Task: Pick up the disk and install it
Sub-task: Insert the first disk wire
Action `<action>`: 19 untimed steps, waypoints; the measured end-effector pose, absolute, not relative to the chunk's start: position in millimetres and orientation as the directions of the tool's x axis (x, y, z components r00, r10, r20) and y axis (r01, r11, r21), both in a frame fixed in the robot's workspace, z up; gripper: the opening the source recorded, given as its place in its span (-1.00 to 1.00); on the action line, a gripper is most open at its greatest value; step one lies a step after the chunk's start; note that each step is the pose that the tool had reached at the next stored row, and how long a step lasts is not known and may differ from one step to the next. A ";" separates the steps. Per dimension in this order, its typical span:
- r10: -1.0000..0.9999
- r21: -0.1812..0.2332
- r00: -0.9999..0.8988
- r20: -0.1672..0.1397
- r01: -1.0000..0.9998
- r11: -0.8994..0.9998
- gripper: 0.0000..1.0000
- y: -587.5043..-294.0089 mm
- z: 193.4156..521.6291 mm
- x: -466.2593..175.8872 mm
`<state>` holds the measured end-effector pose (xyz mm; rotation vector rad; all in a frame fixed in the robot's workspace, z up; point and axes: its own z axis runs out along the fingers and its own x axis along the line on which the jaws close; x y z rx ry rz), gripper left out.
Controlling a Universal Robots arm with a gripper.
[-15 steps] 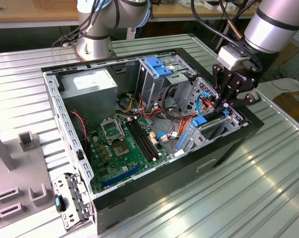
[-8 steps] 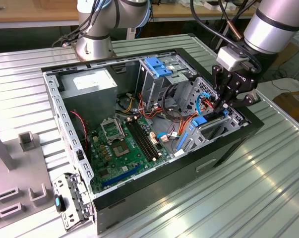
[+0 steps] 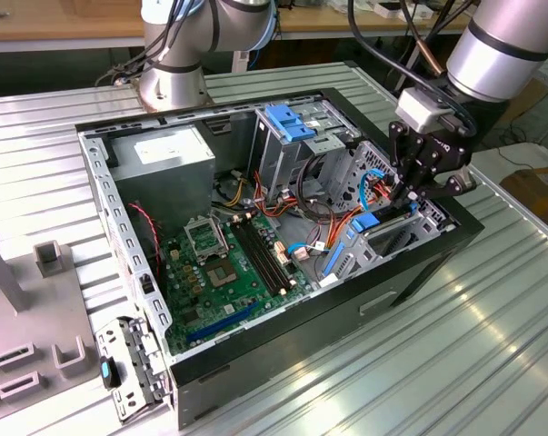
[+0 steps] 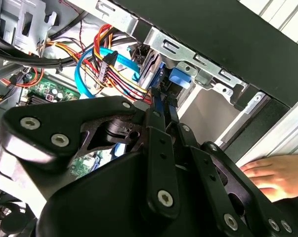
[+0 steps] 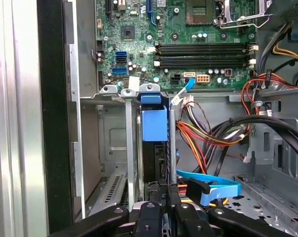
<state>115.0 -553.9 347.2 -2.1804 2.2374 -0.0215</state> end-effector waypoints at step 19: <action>-0.998 -0.021 -0.067 -0.018 -0.997 0.068 -0.65 -554.6 346.4 115.9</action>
